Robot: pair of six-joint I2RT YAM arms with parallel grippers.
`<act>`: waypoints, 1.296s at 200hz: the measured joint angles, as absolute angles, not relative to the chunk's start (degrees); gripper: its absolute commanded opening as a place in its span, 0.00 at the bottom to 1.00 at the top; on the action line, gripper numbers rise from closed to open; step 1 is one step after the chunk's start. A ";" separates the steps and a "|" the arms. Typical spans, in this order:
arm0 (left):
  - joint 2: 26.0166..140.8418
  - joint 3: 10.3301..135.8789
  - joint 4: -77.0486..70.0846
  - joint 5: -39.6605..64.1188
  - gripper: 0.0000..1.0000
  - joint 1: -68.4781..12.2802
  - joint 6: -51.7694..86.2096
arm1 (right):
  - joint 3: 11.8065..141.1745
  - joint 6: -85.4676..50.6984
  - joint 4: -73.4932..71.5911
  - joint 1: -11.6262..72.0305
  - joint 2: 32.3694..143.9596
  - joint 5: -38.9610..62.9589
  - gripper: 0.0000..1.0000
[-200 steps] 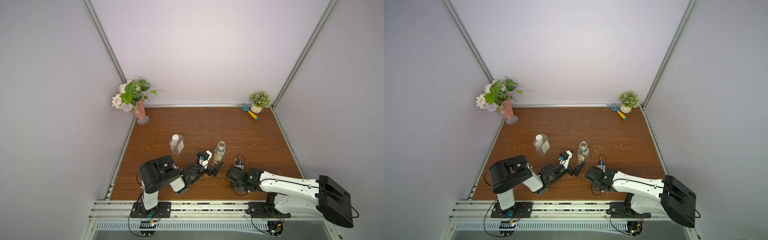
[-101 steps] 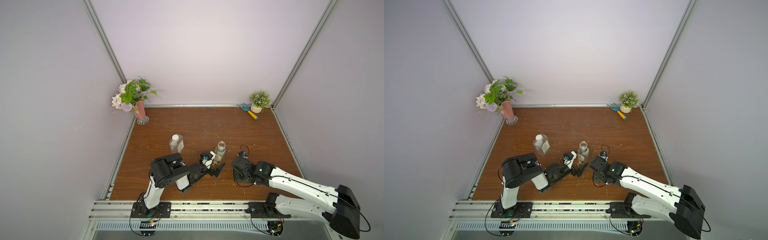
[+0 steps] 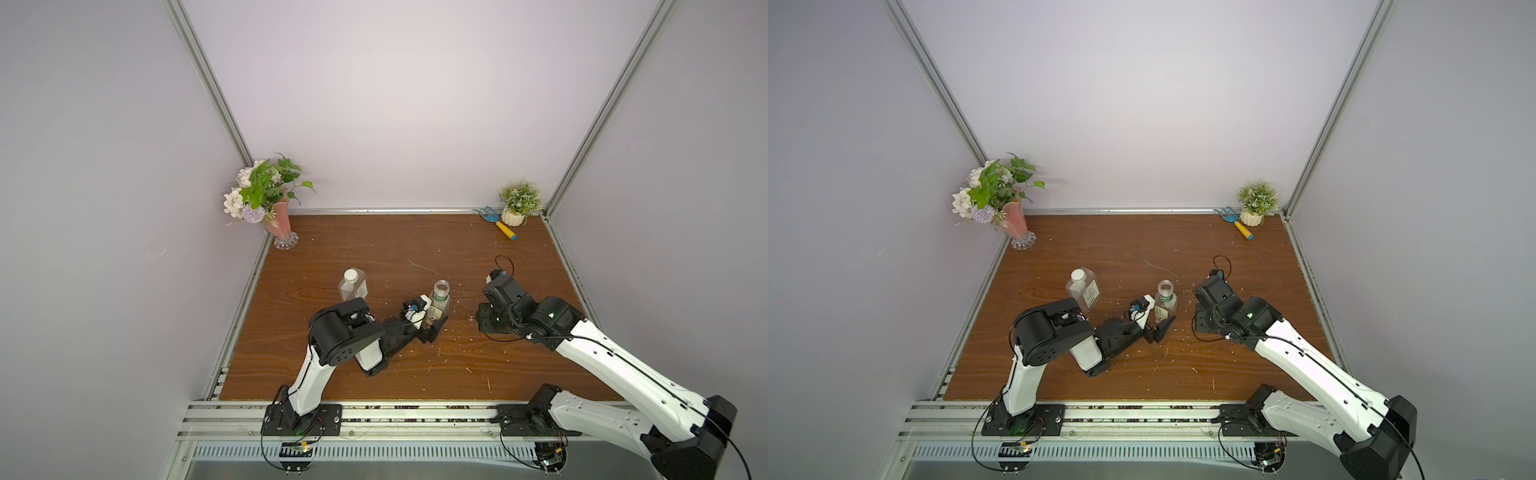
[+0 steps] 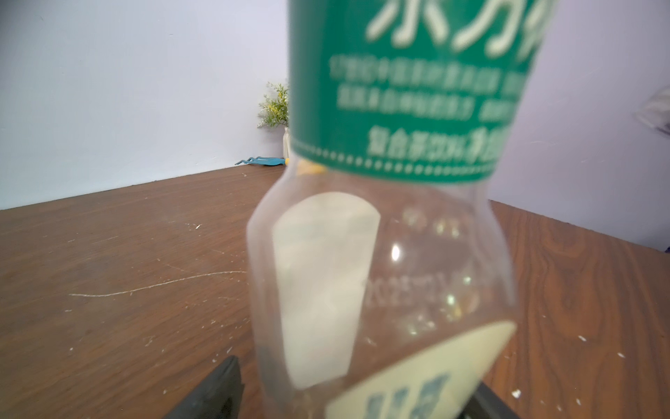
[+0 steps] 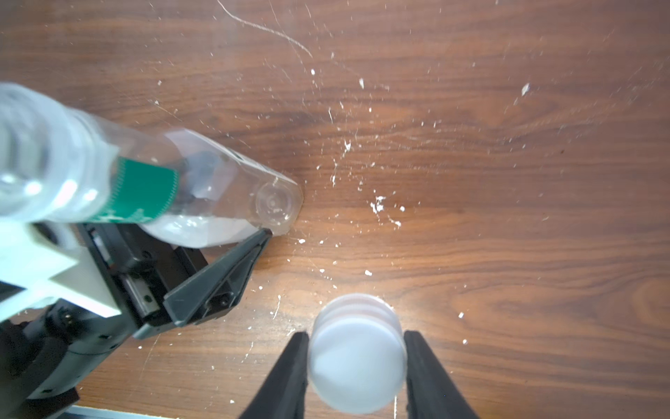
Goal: Screw on the bottle caps
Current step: Pick up the plastic bottle at the center of the board.
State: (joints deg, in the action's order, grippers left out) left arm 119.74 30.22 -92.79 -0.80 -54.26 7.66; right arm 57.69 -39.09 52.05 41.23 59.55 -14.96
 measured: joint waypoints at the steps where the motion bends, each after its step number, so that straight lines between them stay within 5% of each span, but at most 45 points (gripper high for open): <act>1: 119.74 30.28 -92.82 -0.64 0.84 -54.26 7.64 | 57.78 -38.96 52.10 41.17 59.57 -14.96 0.33; 122: 119.77 32.10 -92.86 3.66 0.56 -53.15 7.22 | 75.40 -28.40 54.59 34.83 67.68 -14.72 0.29; 259: 111.74 21.32 -93.14 10.52 0.54 -52.49 7.92 | 82.37 -20.23 54.04 36.51 73.34 -0.93 0.21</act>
State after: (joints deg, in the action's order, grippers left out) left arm 111.74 21.32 -93.14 10.52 -52.49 7.92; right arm 82.37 -20.23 54.04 36.51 73.34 -0.93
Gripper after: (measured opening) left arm 0.539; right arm 0.418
